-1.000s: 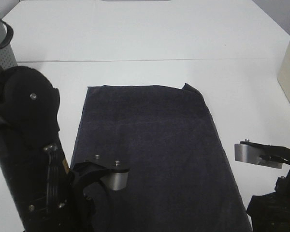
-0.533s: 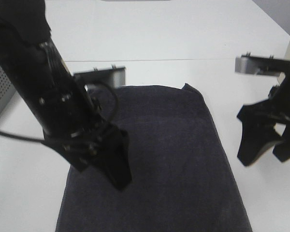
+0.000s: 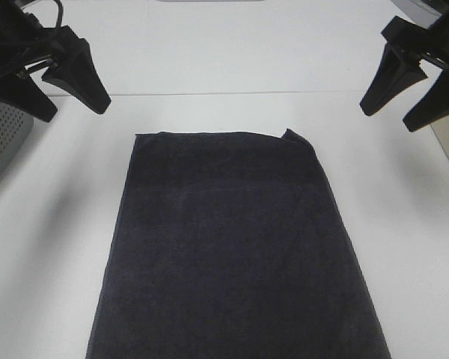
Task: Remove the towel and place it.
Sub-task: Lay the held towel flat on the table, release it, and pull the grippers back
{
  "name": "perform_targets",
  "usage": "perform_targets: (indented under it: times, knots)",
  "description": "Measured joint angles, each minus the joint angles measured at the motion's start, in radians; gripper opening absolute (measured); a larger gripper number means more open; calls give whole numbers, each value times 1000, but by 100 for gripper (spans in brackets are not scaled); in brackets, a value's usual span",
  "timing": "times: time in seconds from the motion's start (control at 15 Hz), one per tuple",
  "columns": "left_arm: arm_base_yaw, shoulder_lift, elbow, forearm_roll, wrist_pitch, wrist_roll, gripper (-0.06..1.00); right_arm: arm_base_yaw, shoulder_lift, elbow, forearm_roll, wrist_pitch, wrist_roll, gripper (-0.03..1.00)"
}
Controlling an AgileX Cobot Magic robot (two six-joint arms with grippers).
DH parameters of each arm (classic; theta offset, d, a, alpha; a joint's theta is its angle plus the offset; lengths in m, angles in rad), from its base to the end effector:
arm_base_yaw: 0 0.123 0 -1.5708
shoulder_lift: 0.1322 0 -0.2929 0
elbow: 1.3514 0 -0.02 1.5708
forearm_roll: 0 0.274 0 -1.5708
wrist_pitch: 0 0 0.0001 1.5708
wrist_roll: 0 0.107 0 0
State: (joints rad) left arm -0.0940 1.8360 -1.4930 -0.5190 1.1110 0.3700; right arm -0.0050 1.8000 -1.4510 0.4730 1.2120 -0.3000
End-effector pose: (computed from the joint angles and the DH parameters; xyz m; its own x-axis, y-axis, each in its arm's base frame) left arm 0.4020 -0.0857 0.2505 -0.9302 0.1970 -0.3097 0.3142 0.8635 -0.3946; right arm 0.3867 0.0437 0.2495 -0.9767 -0.1054 -0.1870 -0.1740 0.8986 0.4028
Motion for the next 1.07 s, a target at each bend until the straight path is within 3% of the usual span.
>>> perform_targets:
  times: [0.2, 0.53, 0.87, 1.07]
  knots:
    - [70, 168, -136, -37, 0, 47, 89, 0, 227, -254, 30, 0, -47, 70]
    - [82, 483, -392, -110, 0, 74, 89, 0, 600, -650, 83, 0, -53, 70]
    - [83, 732, -632, -201, 3, 81, 89, 0, 839, -882, 106, 0, -53, 70]
    - [77, 782, -680, -275, 5, 85, 89, -1, 909, -920, 170, 1, -64, 70]
